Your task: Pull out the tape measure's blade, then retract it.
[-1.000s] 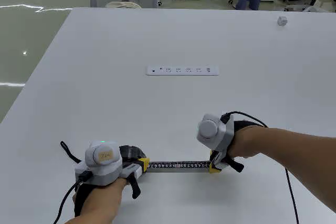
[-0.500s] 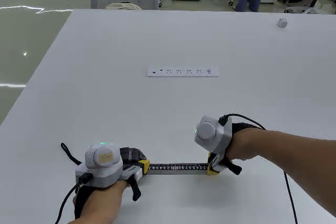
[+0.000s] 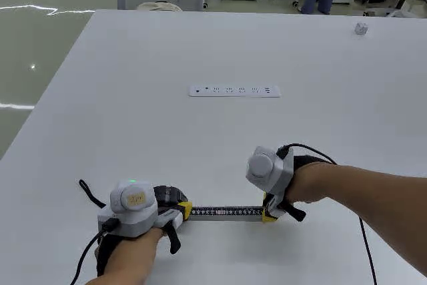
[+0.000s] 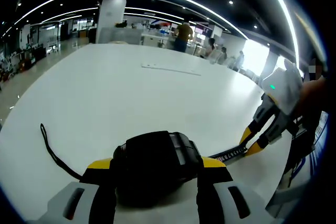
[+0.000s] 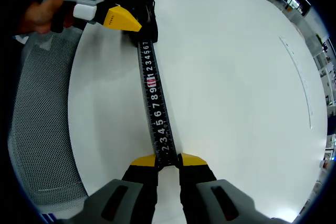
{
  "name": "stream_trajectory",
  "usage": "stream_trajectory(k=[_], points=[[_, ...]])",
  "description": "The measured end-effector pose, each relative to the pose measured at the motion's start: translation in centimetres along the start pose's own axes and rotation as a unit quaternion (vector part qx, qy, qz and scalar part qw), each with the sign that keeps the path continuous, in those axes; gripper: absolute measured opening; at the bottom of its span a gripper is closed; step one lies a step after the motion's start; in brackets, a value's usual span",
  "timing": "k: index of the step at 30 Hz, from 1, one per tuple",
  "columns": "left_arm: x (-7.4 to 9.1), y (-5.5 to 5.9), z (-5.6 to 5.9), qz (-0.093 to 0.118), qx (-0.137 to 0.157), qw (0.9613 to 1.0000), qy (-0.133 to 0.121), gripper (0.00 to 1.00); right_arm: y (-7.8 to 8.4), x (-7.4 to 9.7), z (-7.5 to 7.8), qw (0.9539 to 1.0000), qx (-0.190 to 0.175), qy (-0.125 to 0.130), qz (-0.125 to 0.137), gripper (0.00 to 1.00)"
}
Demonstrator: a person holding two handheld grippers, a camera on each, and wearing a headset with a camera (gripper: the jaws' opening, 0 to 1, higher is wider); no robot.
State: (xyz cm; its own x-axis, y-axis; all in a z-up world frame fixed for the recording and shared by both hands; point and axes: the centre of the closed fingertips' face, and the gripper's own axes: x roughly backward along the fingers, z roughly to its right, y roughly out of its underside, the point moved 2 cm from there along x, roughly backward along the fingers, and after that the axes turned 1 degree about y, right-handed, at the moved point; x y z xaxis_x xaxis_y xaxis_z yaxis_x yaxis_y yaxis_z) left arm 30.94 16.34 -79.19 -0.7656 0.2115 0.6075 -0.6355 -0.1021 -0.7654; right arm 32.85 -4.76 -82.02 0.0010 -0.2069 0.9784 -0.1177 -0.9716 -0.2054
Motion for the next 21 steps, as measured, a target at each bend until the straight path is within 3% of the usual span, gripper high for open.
stream_trajectory(k=[21], points=[[-0.02,0.01,0.02,-0.001,-0.002,1.0,0.001,0.58,-0.84,-0.12,-0.17,1.0,0.0,-0.002,0.008,0.15]])
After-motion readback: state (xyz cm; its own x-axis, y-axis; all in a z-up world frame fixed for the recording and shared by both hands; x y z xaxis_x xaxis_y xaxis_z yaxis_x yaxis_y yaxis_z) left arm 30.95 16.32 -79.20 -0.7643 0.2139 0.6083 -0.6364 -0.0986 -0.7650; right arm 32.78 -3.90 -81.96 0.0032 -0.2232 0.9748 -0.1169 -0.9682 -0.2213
